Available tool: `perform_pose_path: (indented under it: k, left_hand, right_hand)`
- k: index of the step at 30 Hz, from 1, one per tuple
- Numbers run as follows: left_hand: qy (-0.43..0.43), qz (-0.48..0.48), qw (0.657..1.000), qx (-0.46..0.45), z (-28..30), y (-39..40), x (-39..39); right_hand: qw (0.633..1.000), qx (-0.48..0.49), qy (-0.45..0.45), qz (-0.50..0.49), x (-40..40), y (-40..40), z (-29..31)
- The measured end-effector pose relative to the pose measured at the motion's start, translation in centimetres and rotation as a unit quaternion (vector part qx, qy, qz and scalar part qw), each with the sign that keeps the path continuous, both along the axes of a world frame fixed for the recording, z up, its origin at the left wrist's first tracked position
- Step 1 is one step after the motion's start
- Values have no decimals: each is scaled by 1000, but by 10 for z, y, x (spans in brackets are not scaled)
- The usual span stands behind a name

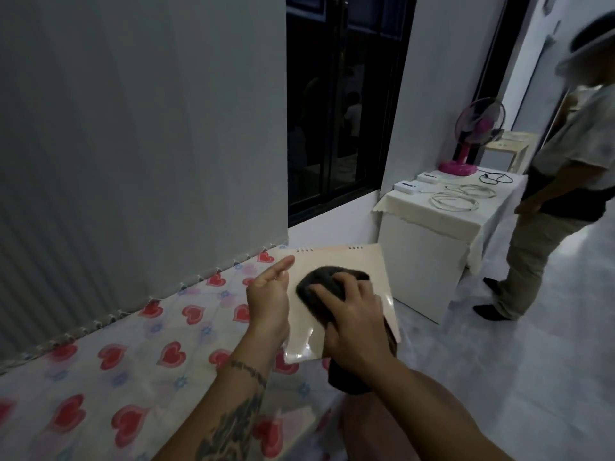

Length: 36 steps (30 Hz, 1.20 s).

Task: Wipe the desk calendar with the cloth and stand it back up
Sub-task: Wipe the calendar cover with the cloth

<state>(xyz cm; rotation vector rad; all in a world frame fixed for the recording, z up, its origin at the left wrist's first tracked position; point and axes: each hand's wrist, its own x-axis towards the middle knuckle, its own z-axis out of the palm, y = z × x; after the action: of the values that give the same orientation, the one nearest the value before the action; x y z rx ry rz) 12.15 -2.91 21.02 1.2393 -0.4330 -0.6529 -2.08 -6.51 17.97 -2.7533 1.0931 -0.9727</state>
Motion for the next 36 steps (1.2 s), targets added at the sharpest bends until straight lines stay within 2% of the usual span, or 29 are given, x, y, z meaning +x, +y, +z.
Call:
perform_pose_path:
  k: [3, 5, 11, 14, 17, 21, 24, 28, 36]
  left_hand:
    - [11, 31, 999, 5, -3, -5, 0]
    - [19, 57, 998, 1, -6, -7, 0]
    - [32, 109, 993, -6, -8, -18, -9]
    - [47, 126, 991, -16, -9, -23, -17]
    - [44, 135, 990, -17, -11, -25, -20]
    - [51, 175, 983, 2, -19, -22, -14]
    - [45, 193, 980, 23, -26, -17, -15]
    - [53, 206, 975, 56, -33, -16, -11]
    - [106, 205, 968, 101, -48, -14, 6]
  right_hand:
    - [993, -2, 55, 107, -16, -3, -21]
    - [991, 10, 51, 127, -29, -18, -26]
    - [999, 27, 5, 24, -34, -71, 0]
    - [1000, 27, 1, 16, -21, -78, 11]
    - [997, 25, -4, 77, -12, -69, 7]
    - [980, -1, 44, 193, -16, -56, -21]
    - [973, 23, 71, 220, -23, -60, -37]
    - [976, 47, 76, 198, -31, -71, -42]
    - [994, 74, 43, 63, -10, -78, -36]
